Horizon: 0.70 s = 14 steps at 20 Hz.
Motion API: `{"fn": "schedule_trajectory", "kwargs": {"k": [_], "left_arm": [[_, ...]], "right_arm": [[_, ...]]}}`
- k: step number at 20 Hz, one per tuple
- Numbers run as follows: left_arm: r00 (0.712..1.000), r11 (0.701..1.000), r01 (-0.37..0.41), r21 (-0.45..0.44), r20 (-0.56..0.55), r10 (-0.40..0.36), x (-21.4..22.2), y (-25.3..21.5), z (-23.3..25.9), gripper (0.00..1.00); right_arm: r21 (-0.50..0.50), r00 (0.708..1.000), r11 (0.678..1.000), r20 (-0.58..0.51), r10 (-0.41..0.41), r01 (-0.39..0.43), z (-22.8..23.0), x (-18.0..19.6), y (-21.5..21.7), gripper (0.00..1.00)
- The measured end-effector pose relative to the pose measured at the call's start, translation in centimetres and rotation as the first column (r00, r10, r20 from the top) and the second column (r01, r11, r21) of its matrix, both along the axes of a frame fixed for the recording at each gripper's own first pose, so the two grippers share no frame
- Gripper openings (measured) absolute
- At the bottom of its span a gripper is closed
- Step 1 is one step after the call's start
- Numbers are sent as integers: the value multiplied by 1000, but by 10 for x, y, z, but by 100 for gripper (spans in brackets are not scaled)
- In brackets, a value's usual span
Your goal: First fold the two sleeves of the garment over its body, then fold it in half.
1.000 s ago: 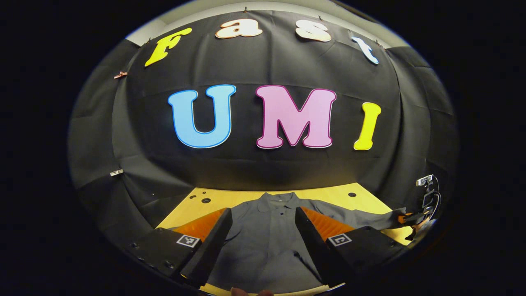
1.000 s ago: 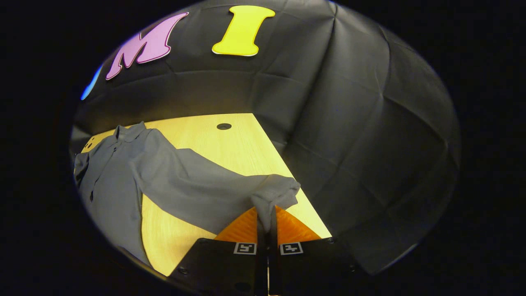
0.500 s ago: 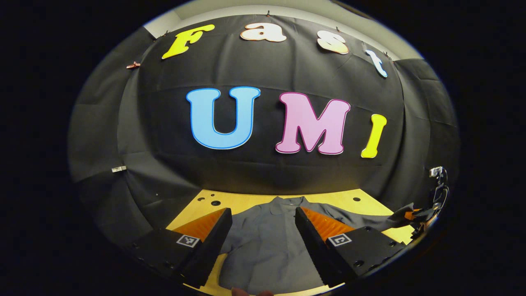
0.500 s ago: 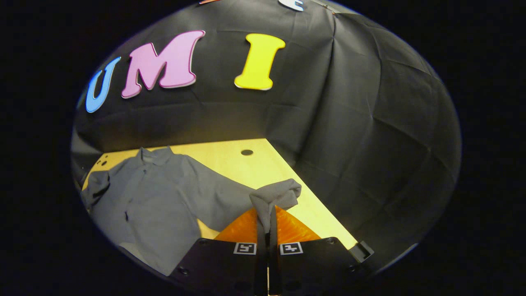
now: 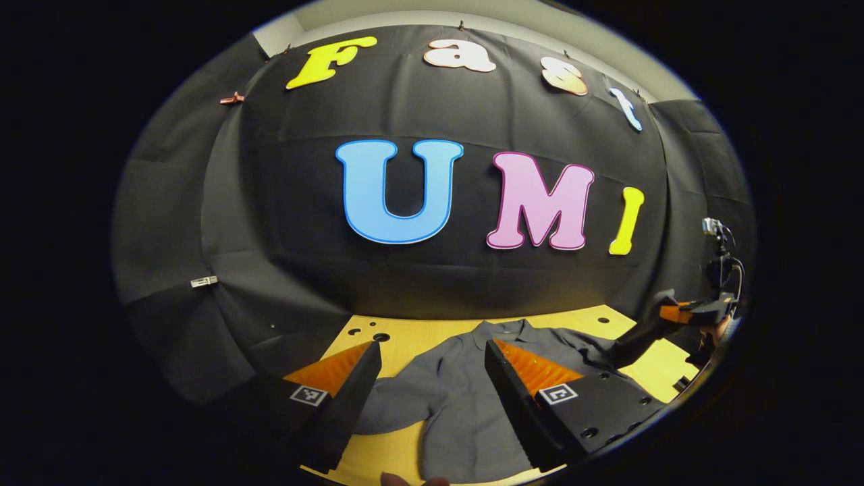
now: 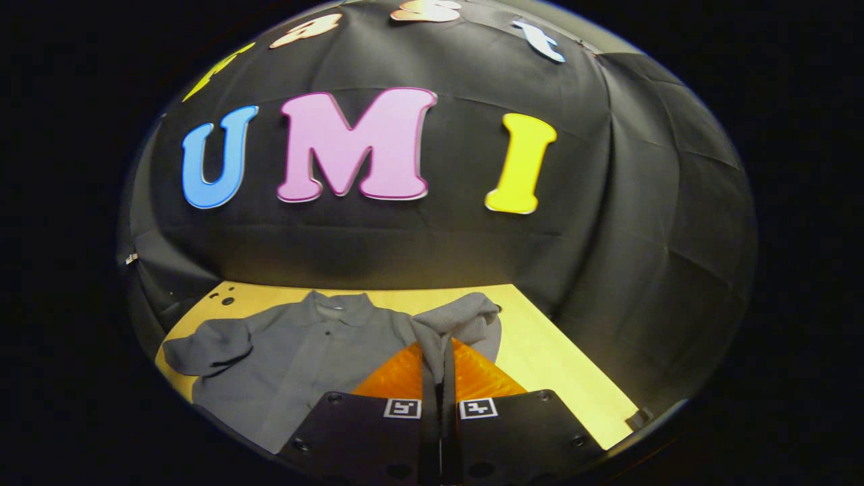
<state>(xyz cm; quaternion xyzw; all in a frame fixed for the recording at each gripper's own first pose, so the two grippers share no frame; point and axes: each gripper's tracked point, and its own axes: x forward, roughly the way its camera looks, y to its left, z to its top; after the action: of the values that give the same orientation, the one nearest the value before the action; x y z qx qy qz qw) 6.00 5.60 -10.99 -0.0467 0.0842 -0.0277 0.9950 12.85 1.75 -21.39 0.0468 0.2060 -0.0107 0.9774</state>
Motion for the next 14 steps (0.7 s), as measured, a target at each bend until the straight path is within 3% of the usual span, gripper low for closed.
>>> {"fn": "schedule_trajectory", "kwargs": {"k": [6, 14], "left_arm": [[997, 1000, -25, -13, -72, 24, 0, 53, -52, 97], [982, 997, -67, 49, -174, 74, 26, 102, -138, 98]], "right_arm": [[6, 993, 993, -1, 115, -115, -5, 14, 105, 6], [-36, 959, 965, -123, 255, -261, -77, 22, 224, 6]]}}
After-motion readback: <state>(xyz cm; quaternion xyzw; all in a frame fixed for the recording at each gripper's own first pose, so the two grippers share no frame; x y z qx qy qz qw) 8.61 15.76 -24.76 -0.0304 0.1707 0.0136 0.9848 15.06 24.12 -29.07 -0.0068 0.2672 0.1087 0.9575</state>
